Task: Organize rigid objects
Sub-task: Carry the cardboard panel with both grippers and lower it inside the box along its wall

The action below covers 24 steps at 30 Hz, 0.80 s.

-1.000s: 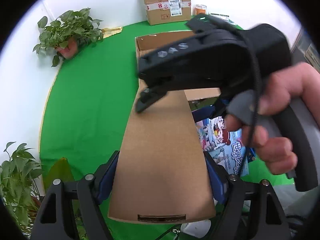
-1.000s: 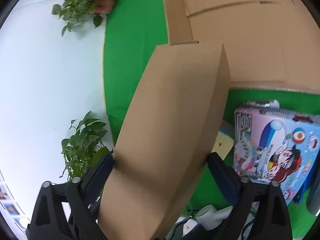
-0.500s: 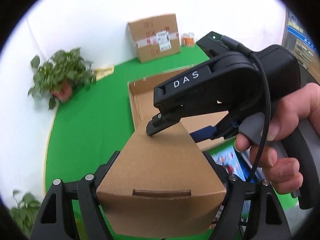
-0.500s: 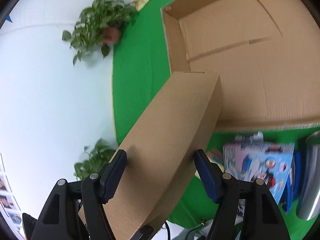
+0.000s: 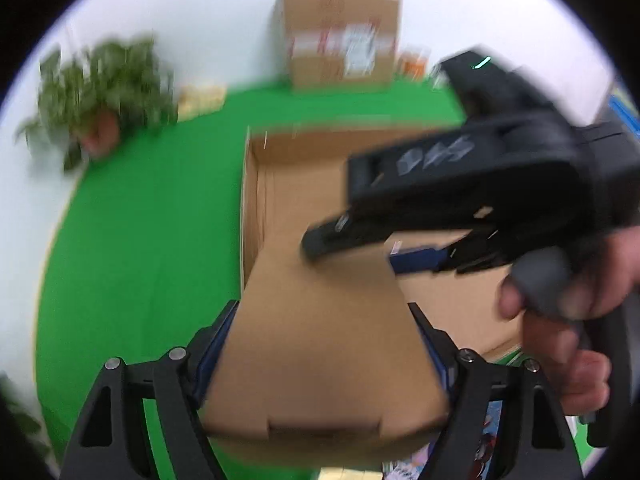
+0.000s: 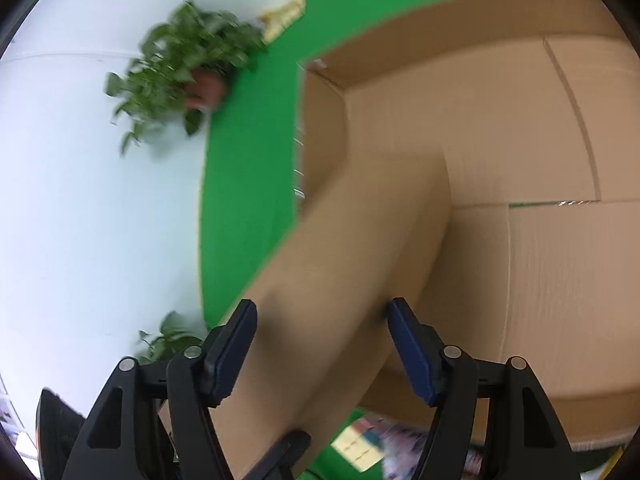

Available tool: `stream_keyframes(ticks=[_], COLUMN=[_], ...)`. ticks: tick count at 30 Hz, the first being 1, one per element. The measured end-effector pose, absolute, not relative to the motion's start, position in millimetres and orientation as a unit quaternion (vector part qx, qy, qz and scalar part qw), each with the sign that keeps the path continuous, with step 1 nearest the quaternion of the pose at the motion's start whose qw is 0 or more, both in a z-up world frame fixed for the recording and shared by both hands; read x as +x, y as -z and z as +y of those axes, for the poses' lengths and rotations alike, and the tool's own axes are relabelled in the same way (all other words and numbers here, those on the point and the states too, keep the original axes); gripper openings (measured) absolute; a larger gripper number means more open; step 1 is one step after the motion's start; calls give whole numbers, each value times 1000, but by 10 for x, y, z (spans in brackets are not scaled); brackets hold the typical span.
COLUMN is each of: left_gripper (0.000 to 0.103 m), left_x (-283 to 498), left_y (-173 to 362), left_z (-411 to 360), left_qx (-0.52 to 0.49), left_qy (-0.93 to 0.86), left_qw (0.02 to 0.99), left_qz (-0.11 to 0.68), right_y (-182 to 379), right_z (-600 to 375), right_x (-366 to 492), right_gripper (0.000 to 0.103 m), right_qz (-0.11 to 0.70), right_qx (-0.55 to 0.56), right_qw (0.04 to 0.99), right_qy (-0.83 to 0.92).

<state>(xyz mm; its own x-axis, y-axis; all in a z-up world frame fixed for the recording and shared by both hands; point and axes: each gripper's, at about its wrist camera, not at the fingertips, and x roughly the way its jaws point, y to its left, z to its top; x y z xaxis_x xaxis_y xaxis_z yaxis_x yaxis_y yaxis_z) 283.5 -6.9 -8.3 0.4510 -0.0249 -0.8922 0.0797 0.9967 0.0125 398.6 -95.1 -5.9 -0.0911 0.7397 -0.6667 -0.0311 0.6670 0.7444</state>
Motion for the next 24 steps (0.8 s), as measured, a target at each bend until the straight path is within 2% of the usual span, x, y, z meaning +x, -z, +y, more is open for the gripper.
stream_keyframes(ticks=[3,9,14,24], left_gripper=[79,79,80,83], left_x=[2812,2875,3034,2699], left_y=[356,408,360,239], left_z=[-47,-171,-6,277], left_qx=[2,24,-13,-82], left_qy=[34,20,30,86], left_qw=[826,825,802,778], left_qz=[563,565,597,617], right_y=[291,547,578,612], right_z=[-945,-1025,-1005,-817], right_x=[4018,3984,4152,4232], right_gripper=[61,61,55,56], right_qz=[686,678,666,665], right_qx=[257,274,255,236], right_qw=[610,615,634,637], right_qy=[-304,-297,-300,-311])
